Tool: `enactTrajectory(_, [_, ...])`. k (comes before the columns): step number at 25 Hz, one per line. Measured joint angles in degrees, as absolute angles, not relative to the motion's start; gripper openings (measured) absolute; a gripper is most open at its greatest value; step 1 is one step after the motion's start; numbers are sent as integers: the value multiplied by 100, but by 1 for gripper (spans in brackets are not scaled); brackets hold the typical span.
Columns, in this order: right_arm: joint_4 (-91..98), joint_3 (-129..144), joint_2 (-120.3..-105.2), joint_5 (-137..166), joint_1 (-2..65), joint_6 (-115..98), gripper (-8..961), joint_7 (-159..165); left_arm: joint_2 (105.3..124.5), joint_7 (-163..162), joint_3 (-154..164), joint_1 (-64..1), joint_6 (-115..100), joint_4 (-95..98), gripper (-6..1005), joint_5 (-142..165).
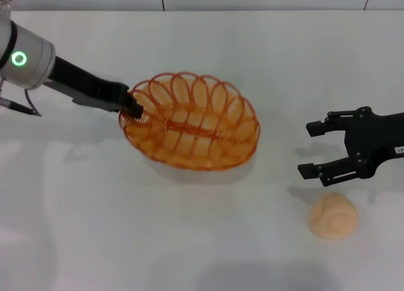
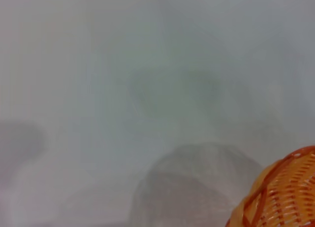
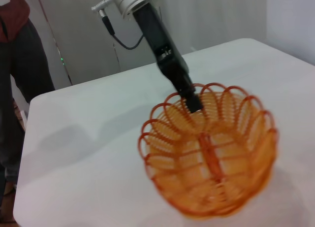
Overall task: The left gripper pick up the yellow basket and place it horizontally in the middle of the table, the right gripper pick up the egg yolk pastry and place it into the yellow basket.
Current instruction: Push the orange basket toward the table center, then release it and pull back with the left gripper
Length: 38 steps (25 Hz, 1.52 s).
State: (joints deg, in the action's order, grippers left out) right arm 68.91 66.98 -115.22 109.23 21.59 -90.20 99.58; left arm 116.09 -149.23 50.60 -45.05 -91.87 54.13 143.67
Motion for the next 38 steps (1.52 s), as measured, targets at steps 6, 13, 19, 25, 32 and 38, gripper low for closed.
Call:
enactTrajectory(6, [6906,6697,-11519,10862,2162,-9052,872,9958,11628,-15359,5036,-4453,-9077,5306,87,14042])
enactTrajectory(13, [6974,6697,-11510,10845,2162,-9132,871,9960,11605,-15717,5051,-4489,-9106,5021,86,13672])
enactTrajectory(19, [7067,6697,-11514,10845,2133,-9213,871,9966,11523,-15873,5097,-4587,-9210,5018,86,13928])
enactTrajectory(25, [7075,6697,-11521,10844,2117,-9275,871,9975,11492,-15899,5097,-4607,-9130,4745,85,14095])
enactTrajectory(32, [7076,6697,-11523,10845,2104,-9339,871,9984,11523,-15847,5098,-4633,-8867,4360,85,14157])
enactTrajectory(38, [7117,6697,-11522,10845,2094,-9361,871,9985,11576,-15891,5098,-4671,-8808,4224,86,14264])
